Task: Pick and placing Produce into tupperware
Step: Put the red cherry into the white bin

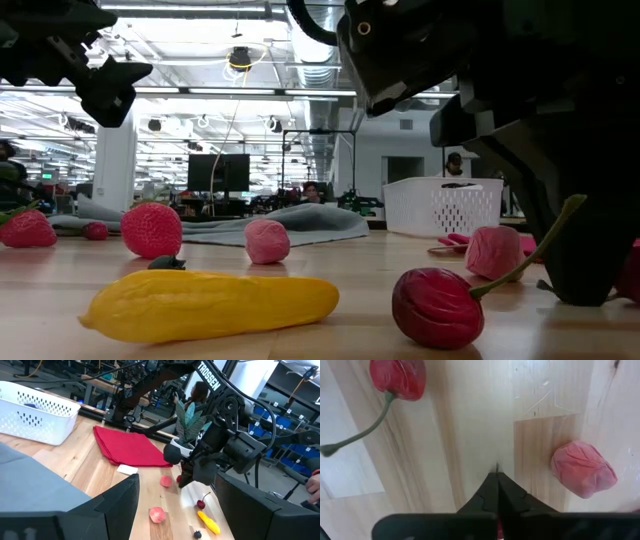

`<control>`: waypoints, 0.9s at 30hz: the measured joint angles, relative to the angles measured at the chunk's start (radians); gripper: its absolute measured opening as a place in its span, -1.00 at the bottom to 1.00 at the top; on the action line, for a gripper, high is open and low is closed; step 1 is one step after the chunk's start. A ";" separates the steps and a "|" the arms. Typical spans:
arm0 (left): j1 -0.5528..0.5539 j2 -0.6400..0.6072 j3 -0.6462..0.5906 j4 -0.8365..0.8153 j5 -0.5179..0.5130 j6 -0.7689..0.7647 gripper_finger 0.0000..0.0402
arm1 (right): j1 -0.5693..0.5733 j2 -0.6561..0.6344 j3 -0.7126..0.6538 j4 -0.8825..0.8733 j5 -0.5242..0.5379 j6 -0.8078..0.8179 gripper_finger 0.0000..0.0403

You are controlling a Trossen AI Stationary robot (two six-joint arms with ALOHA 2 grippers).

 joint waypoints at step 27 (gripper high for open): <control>0.000 0.000 0.000 -0.018 -0.024 0.000 0.24 | -0.109 -0.294 0.175 -0.325 0.338 0.030 -0.95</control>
